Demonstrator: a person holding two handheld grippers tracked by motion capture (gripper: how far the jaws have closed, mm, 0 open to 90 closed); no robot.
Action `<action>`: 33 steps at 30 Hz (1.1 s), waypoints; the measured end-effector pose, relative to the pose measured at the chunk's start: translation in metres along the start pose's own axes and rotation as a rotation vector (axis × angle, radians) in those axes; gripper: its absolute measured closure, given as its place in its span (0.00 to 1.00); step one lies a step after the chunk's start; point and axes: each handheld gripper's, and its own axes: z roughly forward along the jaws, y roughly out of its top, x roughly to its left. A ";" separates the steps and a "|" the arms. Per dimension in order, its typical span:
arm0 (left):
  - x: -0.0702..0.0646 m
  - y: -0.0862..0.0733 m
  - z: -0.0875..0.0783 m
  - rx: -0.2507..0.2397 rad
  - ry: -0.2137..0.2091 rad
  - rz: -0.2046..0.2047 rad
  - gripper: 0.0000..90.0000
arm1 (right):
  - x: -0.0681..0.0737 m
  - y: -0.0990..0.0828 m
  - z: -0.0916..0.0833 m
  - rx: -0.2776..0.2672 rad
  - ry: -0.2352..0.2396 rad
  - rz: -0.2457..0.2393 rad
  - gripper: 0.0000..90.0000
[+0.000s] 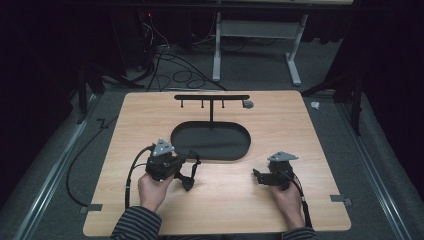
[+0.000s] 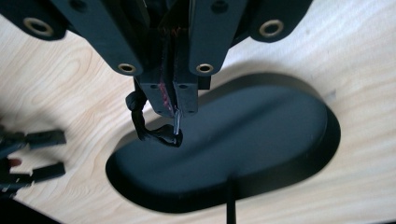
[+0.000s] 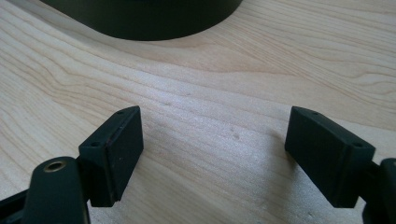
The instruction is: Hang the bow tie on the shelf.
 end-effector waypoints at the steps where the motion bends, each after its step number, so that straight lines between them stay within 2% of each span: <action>1: 0.000 0.000 0.000 0.000 0.000 0.000 0.97 | 0.000 0.000 0.000 0.000 0.000 0.000 0.23; 4: -0.001 0.008 -0.002 -0.037 -0.008 -0.002 0.97 | 0.000 0.000 0.000 0.000 0.000 -0.001 0.23; 11: 0.004 0.017 -0.004 -0.062 -0.024 -0.021 0.97 | 0.000 0.000 0.000 0.000 0.000 -0.001 0.23; 15: 0.005 0.025 -0.006 -0.096 -0.042 -0.040 0.97 | 0.000 0.000 0.000 0.000 0.000 -0.001 0.23; 20: 0.006 0.031 -0.004 -0.101 -0.049 -0.041 0.97 | 0.000 0.000 0.000 0.000 0.000 0.000 0.23; 22: 0.005 0.034 -0.003 -0.103 -0.047 -0.032 0.97 | 0.000 0.000 0.000 0.000 0.000 -0.001 0.23; 23: 0.003 0.037 -0.002 -0.101 -0.029 -0.007 0.97 | 0.000 0.000 0.000 0.000 0.000 0.000 0.23; 26: 0.002 0.041 -0.002 -0.106 -0.018 0.010 0.97 | 0.000 0.000 0.000 0.000 0.000 -0.001 0.23; 30: 0.003 0.044 0.000 -0.116 -0.024 0.001 0.97 | 0.000 0.000 0.000 0.000 0.000 -0.001 0.23; 33: 0.004 0.049 0.004 -0.109 -0.021 0.014 0.97 | 0.000 0.000 0.000 0.000 0.000 -0.001 0.23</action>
